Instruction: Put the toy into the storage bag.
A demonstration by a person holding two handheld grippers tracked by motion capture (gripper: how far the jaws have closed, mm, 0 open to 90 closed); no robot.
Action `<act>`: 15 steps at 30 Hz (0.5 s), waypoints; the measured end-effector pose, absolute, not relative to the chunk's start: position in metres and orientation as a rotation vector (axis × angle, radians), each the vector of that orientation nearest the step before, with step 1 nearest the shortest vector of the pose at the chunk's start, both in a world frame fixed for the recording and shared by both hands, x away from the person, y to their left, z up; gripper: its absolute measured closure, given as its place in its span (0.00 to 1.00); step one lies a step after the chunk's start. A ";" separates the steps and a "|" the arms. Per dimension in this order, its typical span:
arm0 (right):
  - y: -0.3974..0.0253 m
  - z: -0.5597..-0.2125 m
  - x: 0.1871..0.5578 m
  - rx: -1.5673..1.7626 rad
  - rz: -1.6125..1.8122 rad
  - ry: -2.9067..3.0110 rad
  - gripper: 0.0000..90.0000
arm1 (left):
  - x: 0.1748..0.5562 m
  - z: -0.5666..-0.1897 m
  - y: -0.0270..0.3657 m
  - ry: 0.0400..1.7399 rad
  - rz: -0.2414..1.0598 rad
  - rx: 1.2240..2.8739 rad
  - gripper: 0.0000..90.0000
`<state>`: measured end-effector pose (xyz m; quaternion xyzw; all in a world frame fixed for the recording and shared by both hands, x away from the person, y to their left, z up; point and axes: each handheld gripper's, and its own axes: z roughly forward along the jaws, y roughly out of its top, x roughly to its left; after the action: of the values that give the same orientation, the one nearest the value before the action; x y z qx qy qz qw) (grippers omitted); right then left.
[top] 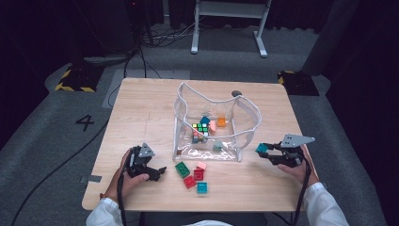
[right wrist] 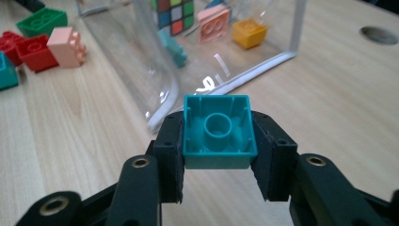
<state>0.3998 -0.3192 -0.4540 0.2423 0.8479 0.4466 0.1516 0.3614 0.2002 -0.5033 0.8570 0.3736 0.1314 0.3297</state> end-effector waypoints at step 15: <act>-0.344 -0.394 0.426 0.728 1.326 2.293 0.66 | 0.361 -0.503 0.200 0.977 0.343 2.242 0.05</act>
<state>0.4263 -0.3440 -0.3935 0.2598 0.8186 0.4733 0.1959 0.3615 0.2002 -0.5033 0.8571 0.3736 0.1310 0.3297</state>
